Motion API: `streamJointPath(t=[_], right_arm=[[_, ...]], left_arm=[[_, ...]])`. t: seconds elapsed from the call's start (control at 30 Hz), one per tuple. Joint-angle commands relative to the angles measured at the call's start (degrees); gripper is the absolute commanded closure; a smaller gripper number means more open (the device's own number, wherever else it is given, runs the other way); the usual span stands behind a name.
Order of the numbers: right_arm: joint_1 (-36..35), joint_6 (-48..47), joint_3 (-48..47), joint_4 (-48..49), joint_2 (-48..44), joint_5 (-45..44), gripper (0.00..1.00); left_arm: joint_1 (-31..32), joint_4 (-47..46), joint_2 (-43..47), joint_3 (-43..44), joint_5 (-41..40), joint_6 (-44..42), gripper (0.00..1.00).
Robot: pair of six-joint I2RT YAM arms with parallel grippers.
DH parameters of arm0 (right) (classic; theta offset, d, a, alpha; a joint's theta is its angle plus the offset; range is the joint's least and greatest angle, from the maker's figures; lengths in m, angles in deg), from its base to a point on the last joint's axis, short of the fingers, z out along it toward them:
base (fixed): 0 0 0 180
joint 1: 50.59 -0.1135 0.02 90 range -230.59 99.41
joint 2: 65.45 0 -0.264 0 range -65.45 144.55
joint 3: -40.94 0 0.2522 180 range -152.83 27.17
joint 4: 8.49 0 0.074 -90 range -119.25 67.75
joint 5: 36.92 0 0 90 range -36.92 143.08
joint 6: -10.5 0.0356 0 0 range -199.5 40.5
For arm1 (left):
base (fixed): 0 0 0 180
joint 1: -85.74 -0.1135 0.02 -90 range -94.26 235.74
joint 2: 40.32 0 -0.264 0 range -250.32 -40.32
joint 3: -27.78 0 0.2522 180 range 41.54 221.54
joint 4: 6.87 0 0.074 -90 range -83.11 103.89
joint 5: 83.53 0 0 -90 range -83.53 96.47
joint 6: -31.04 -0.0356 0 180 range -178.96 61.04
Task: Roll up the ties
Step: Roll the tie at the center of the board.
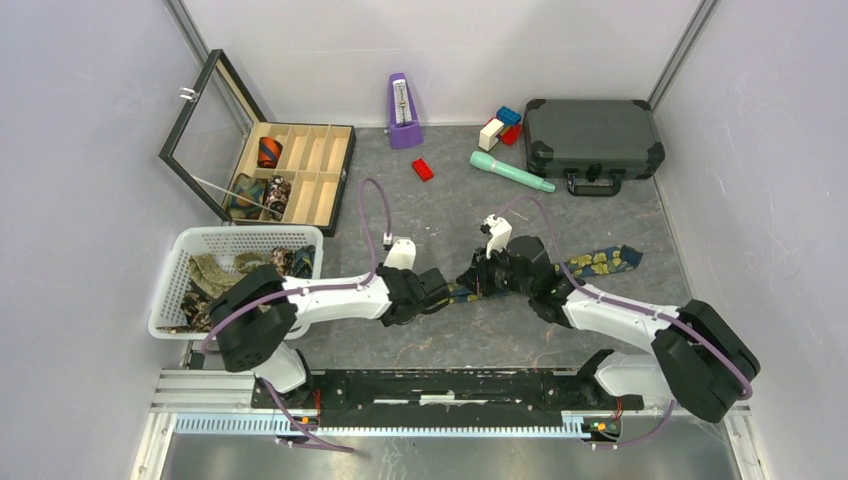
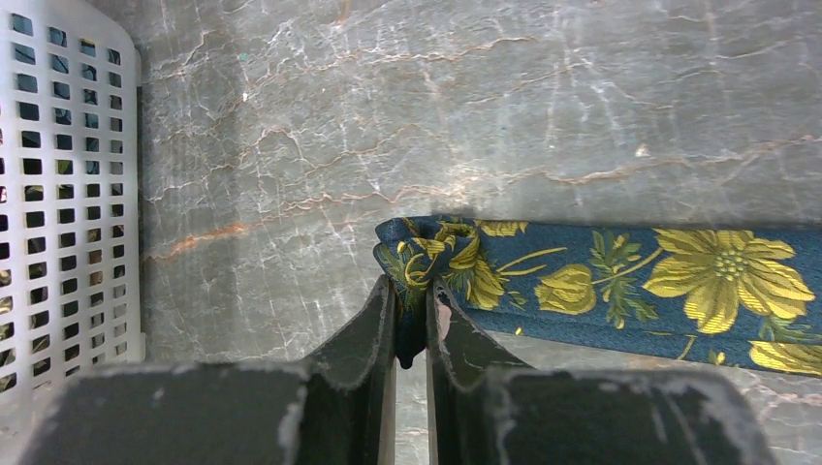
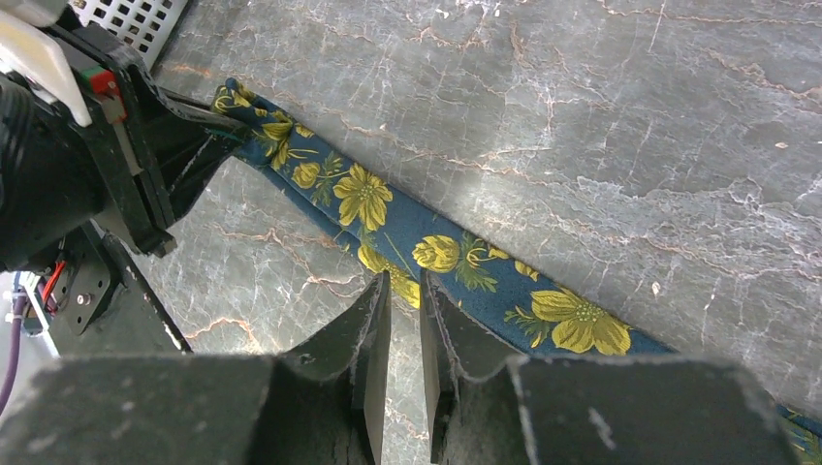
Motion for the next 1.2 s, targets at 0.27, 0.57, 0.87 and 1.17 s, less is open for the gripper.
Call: streamJointPath(t=[0.27,0.57,0.87,1.17], right_arm=[[0.7,-0.1,2.2,3.8,0.9,-0.5,0.78],[-1.9,15.9,-0.1,29.8,15.9,15.1,0.8],[-6.9,25.7,-9.1,39.9,30.6,16.6,0.84],[-9.6,28.7,-15.4,40.8,39.0,15.6,0.87]], left_arm=[[4.7,20.4,-10.5,12.1,-10.5,12.1,0.98],[5.1,11.9,-5.7,8.6,-5.3,6.4,0.98],[5.1,11.6,-3.3,7.6,-4.5,5.6,0.98],[5.1,9.8,-0.3,5.5,-3.8,5.2,0.98]])
